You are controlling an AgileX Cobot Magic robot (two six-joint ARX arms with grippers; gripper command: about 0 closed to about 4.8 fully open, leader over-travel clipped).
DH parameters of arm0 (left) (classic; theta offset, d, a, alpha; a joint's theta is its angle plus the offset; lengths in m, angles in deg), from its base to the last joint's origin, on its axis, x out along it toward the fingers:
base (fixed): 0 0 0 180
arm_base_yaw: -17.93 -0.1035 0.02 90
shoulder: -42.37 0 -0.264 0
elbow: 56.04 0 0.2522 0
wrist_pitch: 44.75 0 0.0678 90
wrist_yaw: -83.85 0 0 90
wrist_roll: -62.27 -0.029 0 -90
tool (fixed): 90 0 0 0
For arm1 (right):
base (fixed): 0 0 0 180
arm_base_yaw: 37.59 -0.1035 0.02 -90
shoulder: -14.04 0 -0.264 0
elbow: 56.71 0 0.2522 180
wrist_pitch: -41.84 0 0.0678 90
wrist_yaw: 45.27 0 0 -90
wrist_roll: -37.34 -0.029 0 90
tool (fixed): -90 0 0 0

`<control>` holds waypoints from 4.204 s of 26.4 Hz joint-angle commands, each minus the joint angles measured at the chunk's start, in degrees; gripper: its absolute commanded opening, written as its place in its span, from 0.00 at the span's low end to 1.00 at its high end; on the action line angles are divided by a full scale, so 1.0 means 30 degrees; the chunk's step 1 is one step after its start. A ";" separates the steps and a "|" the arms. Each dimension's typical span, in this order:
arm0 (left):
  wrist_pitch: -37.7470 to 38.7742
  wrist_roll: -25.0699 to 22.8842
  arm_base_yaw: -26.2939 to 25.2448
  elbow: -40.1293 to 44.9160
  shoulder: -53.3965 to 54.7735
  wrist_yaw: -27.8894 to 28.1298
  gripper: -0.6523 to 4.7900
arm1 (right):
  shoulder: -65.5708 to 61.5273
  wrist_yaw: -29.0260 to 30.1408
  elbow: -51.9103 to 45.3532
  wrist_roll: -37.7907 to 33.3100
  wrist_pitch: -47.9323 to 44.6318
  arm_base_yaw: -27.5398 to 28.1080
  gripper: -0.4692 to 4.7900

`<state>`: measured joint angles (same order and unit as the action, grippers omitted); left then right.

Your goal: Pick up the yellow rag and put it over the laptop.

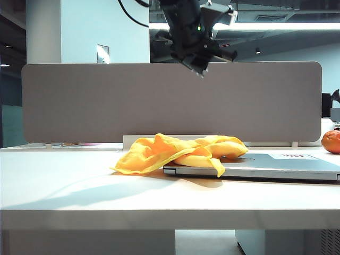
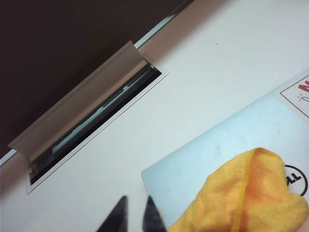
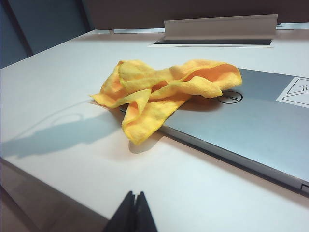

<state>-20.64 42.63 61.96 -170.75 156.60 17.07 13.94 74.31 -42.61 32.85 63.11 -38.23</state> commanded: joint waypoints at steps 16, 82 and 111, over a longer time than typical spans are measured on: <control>0.6142 0.3468 -0.2288 -0.0095 -0.1049 -0.0335 0.11 | 0.0036 -0.0029 -0.0109 0.0000 -0.0233 0.0015 0.08; -0.0707 0.8597 -0.8641 2.6804 -2.8210 -0.3432 0.11 | 0.0036 -0.5537 -0.0109 0.0007 -0.1013 0.0015 0.08; -0.3847 0.7643 -1.5970 3.3499 -3.8002 -0.6899 0.11 | 0.0036 -0.5537 -0.0109 0.0007 -0.1005 0.0015 0.08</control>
<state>-32.20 66.76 13.97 -70.05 42.57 -2.01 13.94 57.81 -42.61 32.85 61.04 -38.21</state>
